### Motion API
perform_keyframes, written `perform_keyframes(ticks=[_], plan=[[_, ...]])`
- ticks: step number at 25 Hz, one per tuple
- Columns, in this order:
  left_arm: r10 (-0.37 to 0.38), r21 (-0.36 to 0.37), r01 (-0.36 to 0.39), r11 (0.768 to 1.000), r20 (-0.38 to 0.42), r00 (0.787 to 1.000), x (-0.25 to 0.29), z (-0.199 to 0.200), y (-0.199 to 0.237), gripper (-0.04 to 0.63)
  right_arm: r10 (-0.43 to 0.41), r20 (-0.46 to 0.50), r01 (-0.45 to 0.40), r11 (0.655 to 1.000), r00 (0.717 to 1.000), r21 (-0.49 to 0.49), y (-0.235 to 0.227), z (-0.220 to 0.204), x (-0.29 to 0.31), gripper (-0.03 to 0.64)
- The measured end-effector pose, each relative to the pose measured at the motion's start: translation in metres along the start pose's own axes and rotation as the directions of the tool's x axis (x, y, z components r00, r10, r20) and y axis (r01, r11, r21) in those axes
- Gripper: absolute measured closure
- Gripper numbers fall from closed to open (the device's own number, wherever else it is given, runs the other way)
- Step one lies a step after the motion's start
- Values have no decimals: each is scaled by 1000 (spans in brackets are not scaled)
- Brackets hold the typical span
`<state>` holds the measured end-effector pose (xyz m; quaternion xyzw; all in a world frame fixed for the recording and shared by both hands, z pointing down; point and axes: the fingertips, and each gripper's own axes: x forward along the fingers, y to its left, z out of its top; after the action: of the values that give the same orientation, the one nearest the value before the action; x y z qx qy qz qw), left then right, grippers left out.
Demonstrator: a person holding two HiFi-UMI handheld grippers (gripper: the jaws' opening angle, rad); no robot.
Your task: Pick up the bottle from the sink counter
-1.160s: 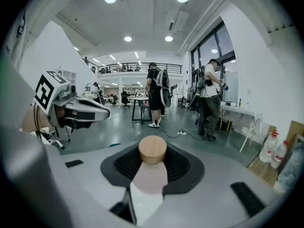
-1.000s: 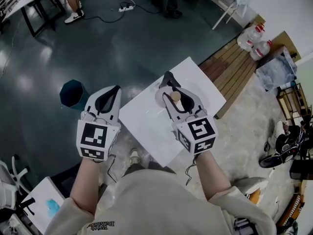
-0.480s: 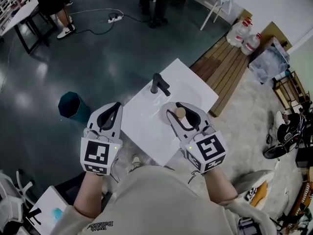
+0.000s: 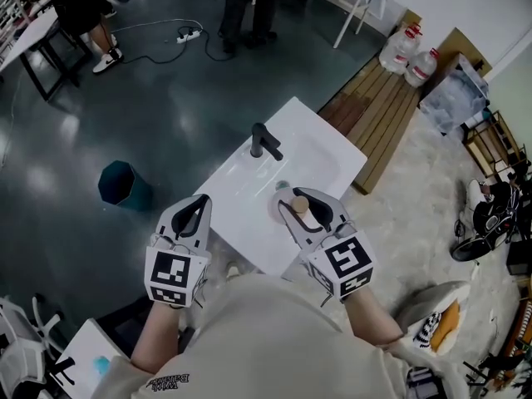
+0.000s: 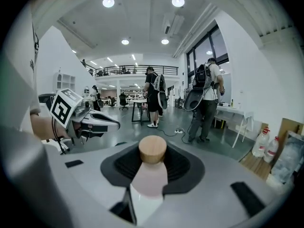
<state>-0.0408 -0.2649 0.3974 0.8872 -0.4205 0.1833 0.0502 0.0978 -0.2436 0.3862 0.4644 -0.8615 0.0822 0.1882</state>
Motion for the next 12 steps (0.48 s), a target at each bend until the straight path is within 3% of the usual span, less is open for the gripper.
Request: perform_keyframes(ticks=[12], plan=[[22,1,-22,1000,-12,1000,-11,-3,-2,589,37,-9,-37,999,999,-11,10,-5,8,508]])
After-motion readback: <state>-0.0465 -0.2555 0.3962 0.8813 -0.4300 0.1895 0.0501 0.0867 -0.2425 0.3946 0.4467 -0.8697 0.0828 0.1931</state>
